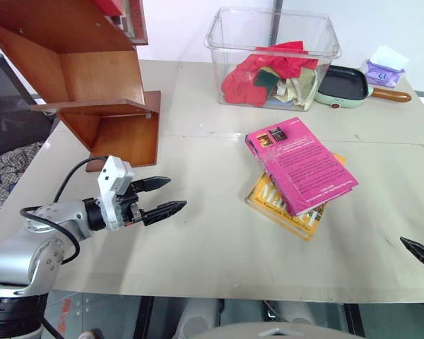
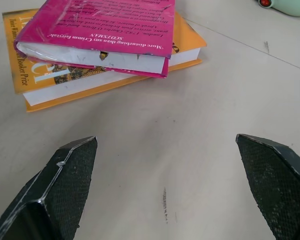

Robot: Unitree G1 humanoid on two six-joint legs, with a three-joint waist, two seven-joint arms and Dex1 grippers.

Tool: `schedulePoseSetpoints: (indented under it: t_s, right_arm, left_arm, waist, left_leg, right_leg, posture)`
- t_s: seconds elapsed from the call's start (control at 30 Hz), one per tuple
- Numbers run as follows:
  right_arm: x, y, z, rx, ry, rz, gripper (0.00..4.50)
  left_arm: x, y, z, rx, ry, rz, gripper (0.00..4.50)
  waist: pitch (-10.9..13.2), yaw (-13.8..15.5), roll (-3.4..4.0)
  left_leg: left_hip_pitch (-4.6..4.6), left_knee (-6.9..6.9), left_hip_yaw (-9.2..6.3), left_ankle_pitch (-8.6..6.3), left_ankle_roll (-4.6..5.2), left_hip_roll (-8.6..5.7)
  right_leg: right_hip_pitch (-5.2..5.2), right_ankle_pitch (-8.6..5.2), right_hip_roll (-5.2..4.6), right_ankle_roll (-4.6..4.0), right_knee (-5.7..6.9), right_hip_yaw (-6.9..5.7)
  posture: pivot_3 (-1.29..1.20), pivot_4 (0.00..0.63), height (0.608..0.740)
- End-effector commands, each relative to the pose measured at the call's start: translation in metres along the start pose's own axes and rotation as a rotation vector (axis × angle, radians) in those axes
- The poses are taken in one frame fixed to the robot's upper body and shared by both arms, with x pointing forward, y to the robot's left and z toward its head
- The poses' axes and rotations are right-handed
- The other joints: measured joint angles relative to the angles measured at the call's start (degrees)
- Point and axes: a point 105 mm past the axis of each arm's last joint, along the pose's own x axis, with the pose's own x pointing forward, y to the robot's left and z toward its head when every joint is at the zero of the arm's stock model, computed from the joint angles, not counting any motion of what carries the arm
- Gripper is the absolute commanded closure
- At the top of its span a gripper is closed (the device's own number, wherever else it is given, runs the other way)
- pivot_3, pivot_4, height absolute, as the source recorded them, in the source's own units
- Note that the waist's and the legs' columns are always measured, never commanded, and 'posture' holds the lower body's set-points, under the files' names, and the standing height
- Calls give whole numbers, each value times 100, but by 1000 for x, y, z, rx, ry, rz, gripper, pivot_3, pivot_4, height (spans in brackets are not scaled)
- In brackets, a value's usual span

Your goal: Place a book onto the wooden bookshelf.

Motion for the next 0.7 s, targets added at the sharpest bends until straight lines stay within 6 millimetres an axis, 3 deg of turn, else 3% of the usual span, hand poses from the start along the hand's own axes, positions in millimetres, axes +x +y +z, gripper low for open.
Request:
schedulePoseSetpoints:
  t_s: [0.03,0.13,0.37,0.47,0.5,0.63,0.7]
  right_arm:
    - [4,-8,18,-77,-50,-24,0]
    - [16,-16,33,-126,-75,-87,0]
    - [32,-16,51,-84,-103,-69,0]
    - [53,-24,67,-51,-117,-70,852]
    - [59,-25,72,-53,-115,-70,1347]
    - [83,-30,84,-94,-11,-72,2918]
    - [93,-31,92,-69,3,-39,3452]
  left_arm:
    - [4,-1,22,73,-49,-14,49]
    - [19,-5,41,103,-112,-44,49]
    - [28,-19,59,129,-165,-123,49]
    - [30,-41,70,223,-184,-233,0]
    - [30,-46,72,244,-185,-253,0]
    - [27,-52,74,257,-186,-297,0]
    - [25,-52,73,257,-178,-305,0]
  waist:
    - [1,1,-1]
    - [9,3,-6]
    - [9,-15,-8]
    - [13,-68,-12]
    - [14,-86,-11]
    - [15,-82,-9]
    - [24,-108,-2]
  left_leg:
    - [0,0,0,0,0,0]
    - [-1,8,1,0,0,-3]
    - [2,16,-2,1,0,-24]
    - [1,15,-3,1,0,-20]
    - [2,16,1,1,0,-21]
    - [1,15,-7,1,1,-31]
    - [-1,16,-6,1,1,-31]
  right_leg:
    - [0,0,0,0,0,0]
    - [1,2,-1,-1,0,0]
    - [9,13,-1,15,7,5]
    - [8,19,-2,25,6,6]
    - [8,20,-2,24,6,8]
    - [9,20,-4,24,6,3]
    - [7,20,-4,24,8,4]
  posture:
    - [0,150,740]
    - [0,150,740]
    - [0,150,740]
    - [0,150,740]
    - [0,150,740]
    - [0,150,740]
    - [0,150,740]
